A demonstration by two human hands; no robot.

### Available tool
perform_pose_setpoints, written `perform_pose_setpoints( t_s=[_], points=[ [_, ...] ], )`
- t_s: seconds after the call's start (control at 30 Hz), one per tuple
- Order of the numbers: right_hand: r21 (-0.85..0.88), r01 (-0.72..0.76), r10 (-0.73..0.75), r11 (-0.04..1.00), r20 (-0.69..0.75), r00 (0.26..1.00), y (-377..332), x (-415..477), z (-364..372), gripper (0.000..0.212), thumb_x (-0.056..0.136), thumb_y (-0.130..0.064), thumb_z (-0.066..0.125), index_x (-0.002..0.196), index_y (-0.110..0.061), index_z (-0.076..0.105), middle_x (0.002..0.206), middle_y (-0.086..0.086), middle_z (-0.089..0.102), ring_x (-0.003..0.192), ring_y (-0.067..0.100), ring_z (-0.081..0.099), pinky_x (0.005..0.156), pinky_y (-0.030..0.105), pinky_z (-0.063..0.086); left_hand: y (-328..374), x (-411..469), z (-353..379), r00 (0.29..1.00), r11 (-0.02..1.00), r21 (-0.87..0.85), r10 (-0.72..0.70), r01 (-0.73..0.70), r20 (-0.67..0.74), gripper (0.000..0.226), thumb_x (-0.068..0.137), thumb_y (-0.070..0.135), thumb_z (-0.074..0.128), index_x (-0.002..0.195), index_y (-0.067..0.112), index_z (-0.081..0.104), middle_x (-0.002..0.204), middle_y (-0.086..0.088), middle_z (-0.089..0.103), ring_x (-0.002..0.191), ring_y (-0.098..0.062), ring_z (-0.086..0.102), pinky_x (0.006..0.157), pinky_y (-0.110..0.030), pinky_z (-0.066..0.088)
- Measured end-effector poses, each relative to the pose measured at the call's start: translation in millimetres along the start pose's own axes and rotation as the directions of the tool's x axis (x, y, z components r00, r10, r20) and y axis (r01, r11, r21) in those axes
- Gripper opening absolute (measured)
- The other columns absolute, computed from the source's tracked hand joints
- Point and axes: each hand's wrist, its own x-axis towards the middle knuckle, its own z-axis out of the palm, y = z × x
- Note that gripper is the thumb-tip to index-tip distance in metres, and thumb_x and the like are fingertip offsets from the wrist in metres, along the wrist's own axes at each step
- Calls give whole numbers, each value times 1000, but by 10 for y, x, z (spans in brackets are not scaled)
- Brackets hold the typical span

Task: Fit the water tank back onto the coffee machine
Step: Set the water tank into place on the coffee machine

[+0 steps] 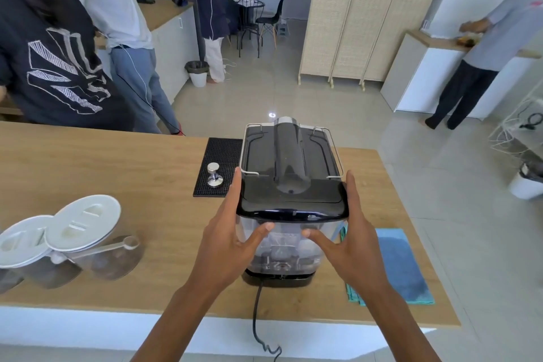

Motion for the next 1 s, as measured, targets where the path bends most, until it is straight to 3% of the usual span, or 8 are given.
perform_pose_setpoints(
  t_s=[0.17, 0.33, 0.47, 0.63, 0.77, 0.9, 0.97, 1.0],
  points=[
    [13, -4, 4, 1000, 4, 1000, 66, -7, 38, 121, 66, -82, 71, 158, -55, -4, 154, -47, 24, 131, -27, 30, 100, 10, 33, -29, -9, 23, 1000, 1000, -4, -1, 1, -10, 102, 81, 64, 65, 156, 53, -3, 162, 11, 38, 148, -21, 38, 115, -50, 40],
    [39, 17, -18, 999, 6, 1000, 117, -23, 100, 118, 72, -72, 76, 160, -51, -1, 154, -47, 21, 131, -30, 27, 93, -9, 27, -62, -15, 44, 1000, 999, 36, 3, -3, -8, 101, 82, 63, 64, 156, 53, -3, 161, 7, 41, 141, -32, 43, 110, -55, 43],
    [76, -12, 10, 997, 29, 1000, 196, -74, 130, 121, 72, -72, 75, 159, -52, -7, 159, -38, 23, 134, -9, 46, 105, 12, 42, -102, -49, 90, 1000, 1000, 21, -11, 12, -13, 101, 82, 59, 67, 157, 51, 0, 164, 12, 34, 149, -13, 35, 117, -48, 38],
    [98, -45, 40, 994, 48, 998, 250, -86, 145, 124, 71, -73, 75, 159, -51, -8, 159, -38, 25, 136, -21, 33, 98, -5, 28, -145, -70, 116, 999, 999, 51, -5, 7, -40, 100, 84, 57, 69, 154, 57, -2, 163, 11, 37, 148, -15, 38, 115, -47, 42],
    [103, -55, 51, 993, 37, 998, 247, -98, 161, 124, 70, -75, 74, 159, -52, -9, 159, -34, 30, 133, -22, 36, 98, -4, 30, -150, -62, 105, 1000, 995, 102, 1, 1, -23, 98, 80, 69, 61, 155, 57, -2, 151, -12, 53, 129, -43, 49, 100, -52, 48],
    [113, -47, 44, 992, 28, 999, 251, -109, 160, 124, 71, -76, 73, 159, -51, -10, 152, -46, 29, 129, -26, 36, 96, -5, 29, -132, -57, 119, 999, 990, 136, -27, 32, -37, 95, 80, 71, 58, 154, 57, 0, 134, -36, 49, 120, -51, 46, 93, -56, 46],
    [118, -47, 44, 992, 30, 999, 258, -115, 157, 123, 72, -73, 74, 159, -50, -10, 148, -51, 28, 128, -27, 36, 96, -5, 30, -149, -62, 122, 999, 992, 126, -4, 9, -40, 93, 81, 69, 60, 153, 59, 1, 145, -26, 48, 122, -48, 48, 96, -55, 46],
    [113, -48, 45, 992, 31, 999, 262, -114, 161, 123, 73, -71, 75, 159, -50, -10, 147, -52, 28, 127, -27, 37, 96, -5, 30, -172, -70, 125, 999, 994, 107, 15, -11, -41, 93, 81, 68, 60, 152, 60, 1, 156, -11, 45, 124, -45, 51, 100, -53, 47]
  ],
)
